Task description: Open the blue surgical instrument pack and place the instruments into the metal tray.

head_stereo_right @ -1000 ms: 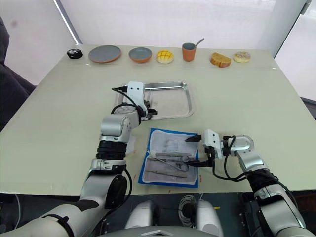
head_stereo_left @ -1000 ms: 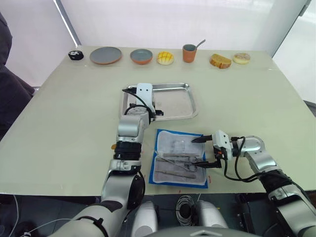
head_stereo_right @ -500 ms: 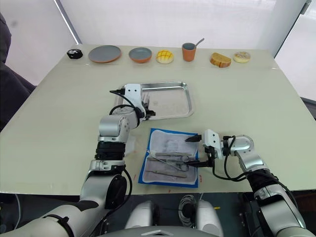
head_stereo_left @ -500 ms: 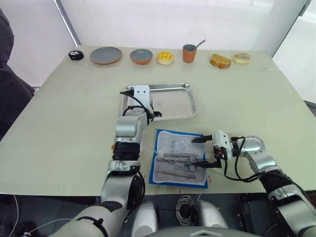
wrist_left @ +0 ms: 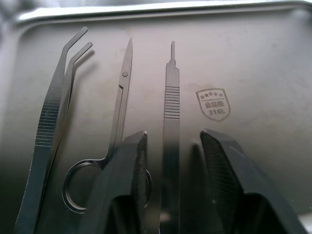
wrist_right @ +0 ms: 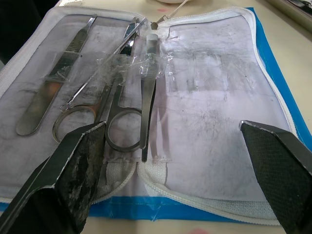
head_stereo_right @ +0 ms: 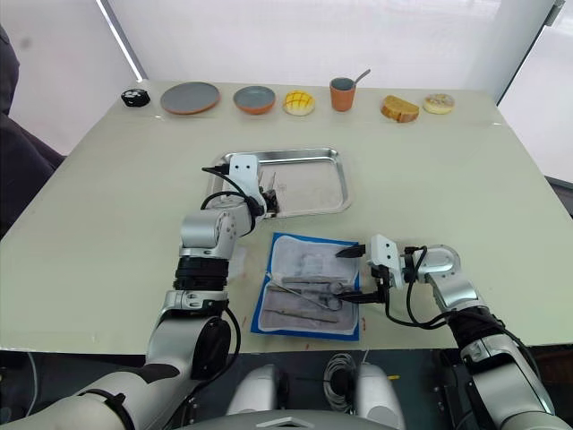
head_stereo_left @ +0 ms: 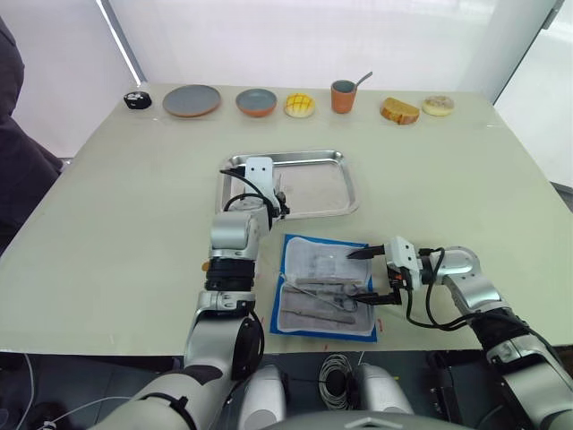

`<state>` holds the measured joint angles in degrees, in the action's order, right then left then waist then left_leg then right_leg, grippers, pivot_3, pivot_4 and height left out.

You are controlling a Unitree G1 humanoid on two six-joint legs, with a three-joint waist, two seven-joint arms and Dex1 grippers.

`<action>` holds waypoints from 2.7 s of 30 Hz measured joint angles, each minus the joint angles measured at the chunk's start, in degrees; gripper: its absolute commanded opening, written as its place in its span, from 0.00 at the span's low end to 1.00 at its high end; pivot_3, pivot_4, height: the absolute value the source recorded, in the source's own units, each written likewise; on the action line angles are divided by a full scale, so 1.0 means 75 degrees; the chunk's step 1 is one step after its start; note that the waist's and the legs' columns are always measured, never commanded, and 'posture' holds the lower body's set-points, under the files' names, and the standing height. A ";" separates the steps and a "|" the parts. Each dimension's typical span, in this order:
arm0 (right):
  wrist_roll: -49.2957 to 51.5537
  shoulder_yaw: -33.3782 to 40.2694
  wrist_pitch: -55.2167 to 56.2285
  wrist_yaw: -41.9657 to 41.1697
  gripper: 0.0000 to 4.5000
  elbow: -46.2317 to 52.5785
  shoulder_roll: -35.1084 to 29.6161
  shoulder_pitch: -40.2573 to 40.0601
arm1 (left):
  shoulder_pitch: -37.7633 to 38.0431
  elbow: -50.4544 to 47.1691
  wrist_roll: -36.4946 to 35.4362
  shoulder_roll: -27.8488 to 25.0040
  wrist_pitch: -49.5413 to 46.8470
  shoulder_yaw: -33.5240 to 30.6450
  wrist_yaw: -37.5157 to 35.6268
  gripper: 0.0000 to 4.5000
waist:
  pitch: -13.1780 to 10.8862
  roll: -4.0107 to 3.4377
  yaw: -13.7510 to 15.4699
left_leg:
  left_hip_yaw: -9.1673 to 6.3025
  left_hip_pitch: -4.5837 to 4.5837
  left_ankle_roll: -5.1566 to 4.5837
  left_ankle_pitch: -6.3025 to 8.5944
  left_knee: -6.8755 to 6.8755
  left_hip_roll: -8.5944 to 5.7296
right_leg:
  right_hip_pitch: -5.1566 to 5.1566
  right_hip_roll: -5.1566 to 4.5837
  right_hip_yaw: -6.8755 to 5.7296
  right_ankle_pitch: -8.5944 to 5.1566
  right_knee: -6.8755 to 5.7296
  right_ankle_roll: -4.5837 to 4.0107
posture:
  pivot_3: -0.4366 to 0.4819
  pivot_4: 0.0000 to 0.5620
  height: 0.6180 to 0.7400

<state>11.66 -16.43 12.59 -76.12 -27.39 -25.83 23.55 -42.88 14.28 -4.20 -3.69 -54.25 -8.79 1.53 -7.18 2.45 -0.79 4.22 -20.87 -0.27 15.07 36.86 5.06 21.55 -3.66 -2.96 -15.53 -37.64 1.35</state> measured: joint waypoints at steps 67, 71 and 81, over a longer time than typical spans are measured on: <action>0.0186 0.0247 0.0679 -0.0313 1.00 -0.0661 0.0178 0.0013 | 0.3390 -0.2780 -0.2432 -0.5397 0.4442 0.2040 -1.0187 0.68 | -0.0029 -0.0044 0.0037 | 0.0013 -0.0004 0.0013 -0.0004 -0.0072 0.0010 | 0.0014 -0.0149 -0.0172 0.0002 0.0108 -0.0037 | 0.48 0.27 1.00; 0.0186 0.0240 0.0679 -0.0308 1.00 -0.0656 0.0180 0.0013 | 0.3212 -0.2396 -0.2032 -0.5135 0.4684 0.2615 -1.0255 0.34 | -0.0029 -0.0043 0.0035 | 0.0012 -0.0005 0.0012 -0.0005 -0.0073 0.0008 | 0.0014 -0.0143 -0.0171 0.0002 0.0108 -0.0037 | 0.48 0.27 1.00; 0.0186 0.0247 0.0678 -0.0285 1.00 -0.0651 0.0184 0.0000 | 0.2757 -0.1842 -0.1114 -0.4561 0.5222 0.3398 -1.0040 0.34 | -0.0027 -0.0037 0.0036 | 0.0011 -0.0003 0.0012 -0.0005 -0.0072 0.0009 | 0.0013 -0.0143 -0.0168 0.0003 0.0108 -0.0038 | 0.48 0.27 1.00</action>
<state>13.05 -14.57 17.68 -78.26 -32.28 -24.45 23.55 -22.20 0.46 -12.55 -37.90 -15.09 16.69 -73.77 -7.38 2.17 -0.52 4.31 -20.89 -0.18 15.03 36.32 5.13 21.65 -4.74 -4.22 -15.51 -36.83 1.07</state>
